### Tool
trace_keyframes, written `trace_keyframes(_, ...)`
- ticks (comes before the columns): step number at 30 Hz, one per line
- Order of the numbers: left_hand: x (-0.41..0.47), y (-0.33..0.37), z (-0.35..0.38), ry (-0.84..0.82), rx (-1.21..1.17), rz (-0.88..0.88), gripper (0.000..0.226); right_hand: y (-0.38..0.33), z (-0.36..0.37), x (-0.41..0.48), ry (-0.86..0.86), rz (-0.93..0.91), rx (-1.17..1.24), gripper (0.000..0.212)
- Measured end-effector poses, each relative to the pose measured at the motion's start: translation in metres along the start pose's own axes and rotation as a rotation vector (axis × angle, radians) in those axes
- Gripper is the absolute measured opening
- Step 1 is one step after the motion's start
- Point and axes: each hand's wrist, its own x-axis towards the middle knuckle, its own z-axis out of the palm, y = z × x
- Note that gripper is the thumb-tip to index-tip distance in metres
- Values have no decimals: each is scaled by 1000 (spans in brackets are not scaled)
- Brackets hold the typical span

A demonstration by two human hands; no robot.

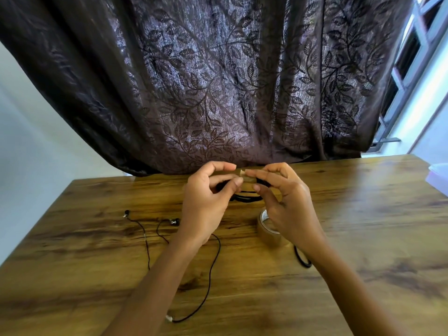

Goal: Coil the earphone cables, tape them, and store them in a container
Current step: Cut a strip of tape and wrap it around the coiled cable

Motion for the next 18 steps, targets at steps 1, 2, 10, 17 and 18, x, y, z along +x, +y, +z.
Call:
trace_keyframes(1, -1, 0, -1, 0, 57, 43, 20, 0, -1, 1, -18, 18, 12, 34)
trace_keyframes(2, -1, -1, -1, 5, 106, 83, 21, 0, -1, 1, -40, 38, 36, 34)
trace_keyframes(10, -4, -2, 3, 113, 387, 403, 19, -7, -9, 6, -238, 320, 390, 30)
trace_keyframes(17, -5, -4, 2, 88, 435, 426, 13, -1, -18, 9, -424, 463, 489, 19)
trace_keyframes(18, -4, -4, 1, 66, 412, 367, 12, 0, -19, 10, -451, 513, 558, 20)
